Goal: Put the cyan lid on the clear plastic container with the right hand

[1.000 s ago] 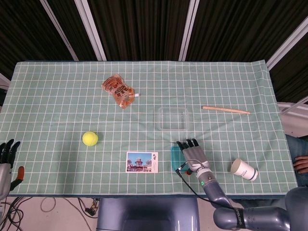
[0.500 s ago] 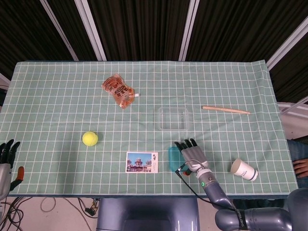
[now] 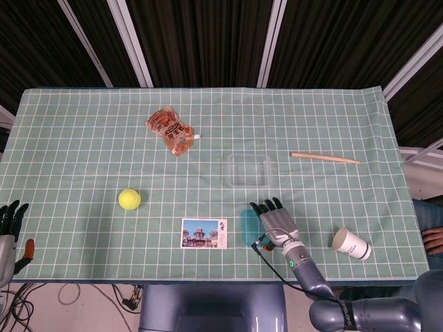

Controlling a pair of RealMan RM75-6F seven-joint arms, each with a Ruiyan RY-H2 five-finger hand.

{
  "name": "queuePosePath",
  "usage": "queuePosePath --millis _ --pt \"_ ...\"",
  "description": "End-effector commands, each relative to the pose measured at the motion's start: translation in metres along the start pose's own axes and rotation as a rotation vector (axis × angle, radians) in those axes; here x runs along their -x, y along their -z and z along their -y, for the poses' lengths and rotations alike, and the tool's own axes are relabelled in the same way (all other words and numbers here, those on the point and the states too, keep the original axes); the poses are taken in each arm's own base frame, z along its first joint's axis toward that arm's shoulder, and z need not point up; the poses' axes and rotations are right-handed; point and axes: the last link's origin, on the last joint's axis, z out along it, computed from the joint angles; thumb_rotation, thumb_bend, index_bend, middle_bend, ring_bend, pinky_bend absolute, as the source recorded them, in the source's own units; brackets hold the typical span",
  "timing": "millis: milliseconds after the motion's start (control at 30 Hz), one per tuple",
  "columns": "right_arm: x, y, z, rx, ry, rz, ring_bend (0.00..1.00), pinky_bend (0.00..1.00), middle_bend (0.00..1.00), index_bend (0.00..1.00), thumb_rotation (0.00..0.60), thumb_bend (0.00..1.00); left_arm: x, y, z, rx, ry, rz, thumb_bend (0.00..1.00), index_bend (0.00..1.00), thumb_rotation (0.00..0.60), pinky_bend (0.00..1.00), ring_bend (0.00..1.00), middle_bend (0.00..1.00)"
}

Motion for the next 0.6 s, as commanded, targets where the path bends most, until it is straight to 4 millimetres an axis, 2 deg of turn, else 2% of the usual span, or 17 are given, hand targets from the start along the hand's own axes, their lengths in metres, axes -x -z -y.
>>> queuePosePath --millis 33,333,600 --pt "-0.002 0.001 0.000 0.000 -0.002 -0.004 0.09 0.00 0.45 0.00 0.600 0.24 0.000 0.000 0.000 0.001 0.000 0.000 0.50 0.05 0.600 0.00 0.00 0.00" --pt "-0.012 0.006 0.000 -0.002 0.001 -0.016 0.10 0.00 0.45 0.00 0.600 0.24 0.000 0.000 0.000 0.002 0.000 -0.001 0.50 0.05 0.600 0.00 0.00 0.00" --pt "-0.035 0.013 -0.005 0.015 0.002 -0.040 0.09 0.00 0.45 0.00 0.600 0.24 -0.001 0.000 -0.001 0.003 0.004 -0.005 0.50 0.05 0.600 0.00 0.00 0.00"
